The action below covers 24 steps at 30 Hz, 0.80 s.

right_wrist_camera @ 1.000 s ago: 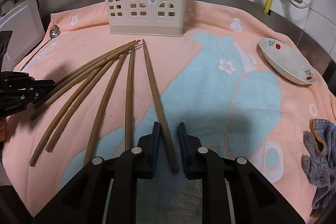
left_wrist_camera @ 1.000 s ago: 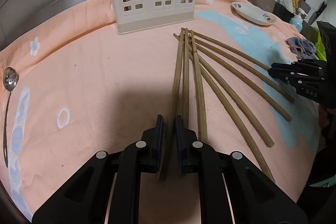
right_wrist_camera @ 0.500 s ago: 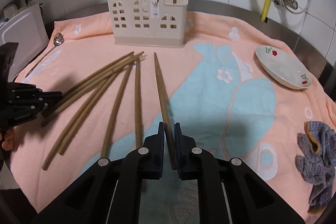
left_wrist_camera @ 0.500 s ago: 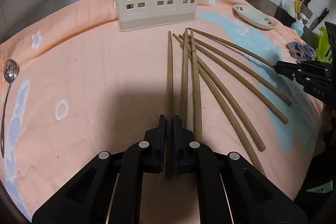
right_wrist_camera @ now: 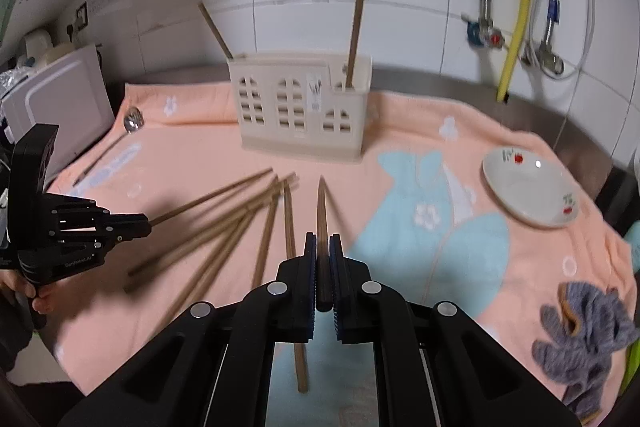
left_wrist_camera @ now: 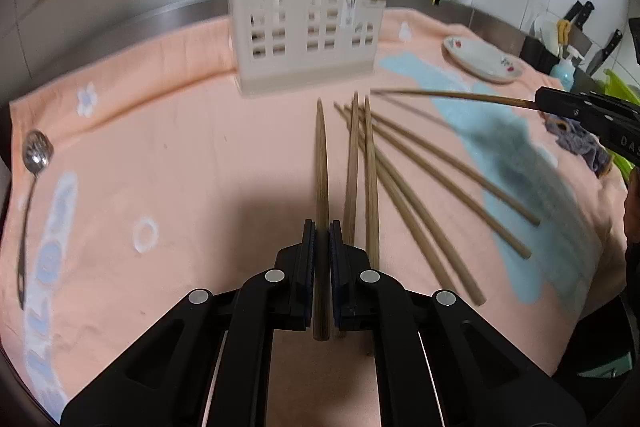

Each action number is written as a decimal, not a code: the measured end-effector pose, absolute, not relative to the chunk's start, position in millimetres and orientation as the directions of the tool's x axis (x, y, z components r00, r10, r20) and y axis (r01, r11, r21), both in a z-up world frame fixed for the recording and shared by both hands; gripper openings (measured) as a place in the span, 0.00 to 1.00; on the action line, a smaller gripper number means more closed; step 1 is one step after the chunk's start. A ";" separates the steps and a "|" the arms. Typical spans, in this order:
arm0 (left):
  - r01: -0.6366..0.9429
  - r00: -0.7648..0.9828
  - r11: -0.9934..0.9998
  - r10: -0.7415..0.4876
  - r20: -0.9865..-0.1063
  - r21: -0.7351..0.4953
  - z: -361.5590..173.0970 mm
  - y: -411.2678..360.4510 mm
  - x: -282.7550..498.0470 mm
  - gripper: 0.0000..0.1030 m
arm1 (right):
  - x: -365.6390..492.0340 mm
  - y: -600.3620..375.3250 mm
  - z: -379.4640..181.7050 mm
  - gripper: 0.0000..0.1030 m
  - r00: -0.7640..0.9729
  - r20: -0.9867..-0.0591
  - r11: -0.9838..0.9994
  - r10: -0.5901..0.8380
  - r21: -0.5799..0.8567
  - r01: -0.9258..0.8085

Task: Organize utensils
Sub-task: 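Raise the right gripper's chopstick upright to the holder while the left gripper carries its own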

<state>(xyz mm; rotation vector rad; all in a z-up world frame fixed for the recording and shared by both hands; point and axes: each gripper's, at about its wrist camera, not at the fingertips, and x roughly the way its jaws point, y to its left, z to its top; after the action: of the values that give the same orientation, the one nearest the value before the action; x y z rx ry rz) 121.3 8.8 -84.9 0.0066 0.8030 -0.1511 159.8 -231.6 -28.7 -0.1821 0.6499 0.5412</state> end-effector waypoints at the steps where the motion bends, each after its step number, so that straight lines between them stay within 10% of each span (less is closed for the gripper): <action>1: 0.138 0.694 0.989 -0.133 -0.708 -0.050 -79.9 9.1 120.3 0.06 | 160.1 -230.8 -22.7 0.06 0.669 -0.608 0.845 0.427 0.004 -0.535; 24: 0.156 0.793 0.985 -0.171 -0.584 -0.077 15.2 18.0 157.5 0.05 | 202.0 -200.9 80.3 0.06 0.662 -0.524 0.779 0.535 0.003 -0.627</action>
<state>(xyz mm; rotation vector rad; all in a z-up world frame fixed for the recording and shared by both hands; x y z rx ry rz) 157.5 18.0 15.2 -0.0248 0.6304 -0.1761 202.0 -200.9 80.3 -0.1840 0.5314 0.6614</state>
